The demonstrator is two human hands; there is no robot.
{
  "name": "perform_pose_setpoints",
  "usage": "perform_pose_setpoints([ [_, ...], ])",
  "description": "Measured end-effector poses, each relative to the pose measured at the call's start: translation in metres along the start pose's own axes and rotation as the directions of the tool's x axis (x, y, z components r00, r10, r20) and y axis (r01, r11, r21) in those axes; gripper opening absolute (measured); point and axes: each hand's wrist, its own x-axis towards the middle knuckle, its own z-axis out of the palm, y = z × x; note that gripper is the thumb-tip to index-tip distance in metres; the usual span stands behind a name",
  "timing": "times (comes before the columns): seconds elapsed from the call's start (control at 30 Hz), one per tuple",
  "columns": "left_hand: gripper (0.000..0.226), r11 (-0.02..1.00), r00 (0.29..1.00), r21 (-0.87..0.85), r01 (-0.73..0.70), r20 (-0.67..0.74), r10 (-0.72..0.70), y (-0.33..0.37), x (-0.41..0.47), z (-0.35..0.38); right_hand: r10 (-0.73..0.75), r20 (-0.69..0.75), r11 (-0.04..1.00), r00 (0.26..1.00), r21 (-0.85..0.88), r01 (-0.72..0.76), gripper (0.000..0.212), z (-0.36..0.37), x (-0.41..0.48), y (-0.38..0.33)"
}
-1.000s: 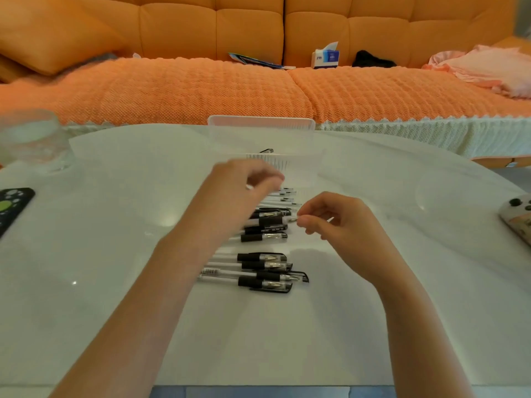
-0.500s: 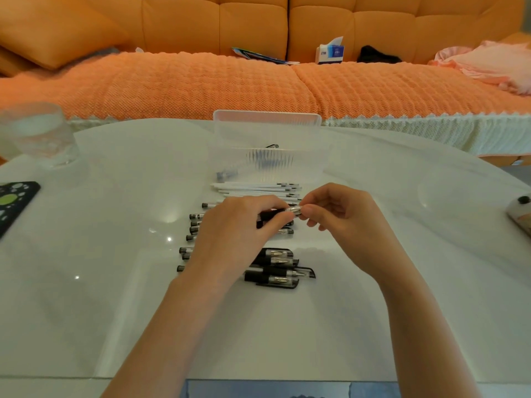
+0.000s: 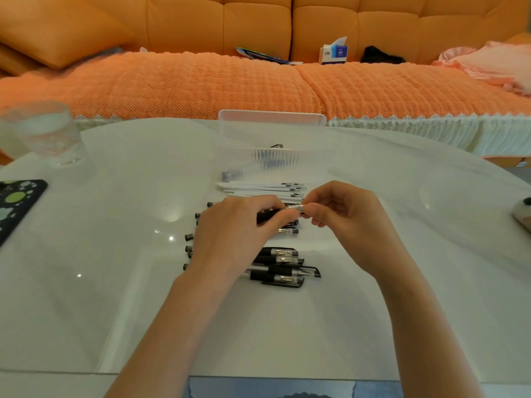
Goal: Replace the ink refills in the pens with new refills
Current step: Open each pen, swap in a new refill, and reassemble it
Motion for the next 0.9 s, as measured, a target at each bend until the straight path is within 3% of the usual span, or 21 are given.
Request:
perform_pose_setpoints([
  [0.1, 0.039, 1.000, 1.000, -0.002, 0.013, 0.018, -0.013, 0.000, -0.001, -0.004, -0.003, -0.003, 1.000, 1.000, 0.005, 0.003, 0.008, 0.000, -0.001, -0.001],
  [0.3, 0.033, 0.998, 0.980, -0.006, 0.056, 0.191, -0.054, -0.007, -0.002, -0.012, 0.067, -0.012, 0.989, 0.998, -0.133, -0.068, 0.005, -0.009, -0.001, 0.008],
  [0.53, 0.018, 0.985, 0.975, -0.130, 0.112, 0.208, -0.084, -0.016, -0.002, -0.018, 0.156, 0.146, 0.946, 0.977, -0.306, -0.105, 0.008, 0.001, -0.006, 0.010],
  [0.7, 0.016, 0.985, 0.979, -0.141, 0.098, 0.189, -0.070, -0.015, -0.003, -0.017, 0.171, 0.188, 0.943, 0.967, -0.316, -0.106, 0.011, 0.004, -0.006, 0.010],
  [0.9, 0.014, 0.990, 0.983, -0.131, 0.053, 0.180, -0.029, -0.014, -0.003, -0.019, 0.074, 0.063, 0.985, 0.995, -0.161, -0.063, 0.012, 0.002, -0.003, 0.004],
])
